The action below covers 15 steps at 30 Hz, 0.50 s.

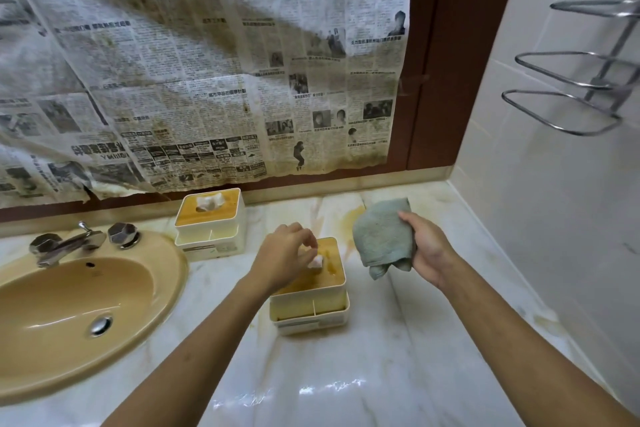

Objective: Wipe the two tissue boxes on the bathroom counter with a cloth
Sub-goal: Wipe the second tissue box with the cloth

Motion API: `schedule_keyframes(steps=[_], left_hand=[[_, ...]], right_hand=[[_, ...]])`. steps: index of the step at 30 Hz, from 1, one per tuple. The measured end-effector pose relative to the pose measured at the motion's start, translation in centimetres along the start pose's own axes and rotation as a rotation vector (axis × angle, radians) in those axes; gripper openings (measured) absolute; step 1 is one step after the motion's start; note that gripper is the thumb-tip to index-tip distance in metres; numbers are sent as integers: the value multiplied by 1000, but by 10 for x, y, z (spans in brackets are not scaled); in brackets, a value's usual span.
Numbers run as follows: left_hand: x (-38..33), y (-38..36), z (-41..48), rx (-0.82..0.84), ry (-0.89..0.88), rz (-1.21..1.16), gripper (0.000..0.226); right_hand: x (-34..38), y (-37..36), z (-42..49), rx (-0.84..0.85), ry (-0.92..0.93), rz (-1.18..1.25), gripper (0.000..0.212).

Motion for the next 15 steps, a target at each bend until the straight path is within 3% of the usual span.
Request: schedule_keyframes(steps=[2, 7, 12, 15], left_hand=[[-1, -19, -1, 25, -7, 137, 23], [10, -44, 3, 103, 176, 313, 38], [9, -37, 10, 123, 254, 199, 36], [16, -37, 15, 264, 259, -72, 41]], right_hand=[[-14, 8, -1, -29, -11, 22, 28], [-45, 21, 1, -61, -77, 24, 31], [-56, 26, 5, -66, -105, 21, 37], [-56, 28, 6, -64, -105, 12, 37]])
Point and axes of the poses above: each hand's wrist, its own z-axis towards the middle knuckle, its own y-axis out of the back of the hand, x = y × z, the point moved 6 cm from there along z, towards the middle knuckle, and after that the axes turned 5 degrees about x, right-handed, at the moved point
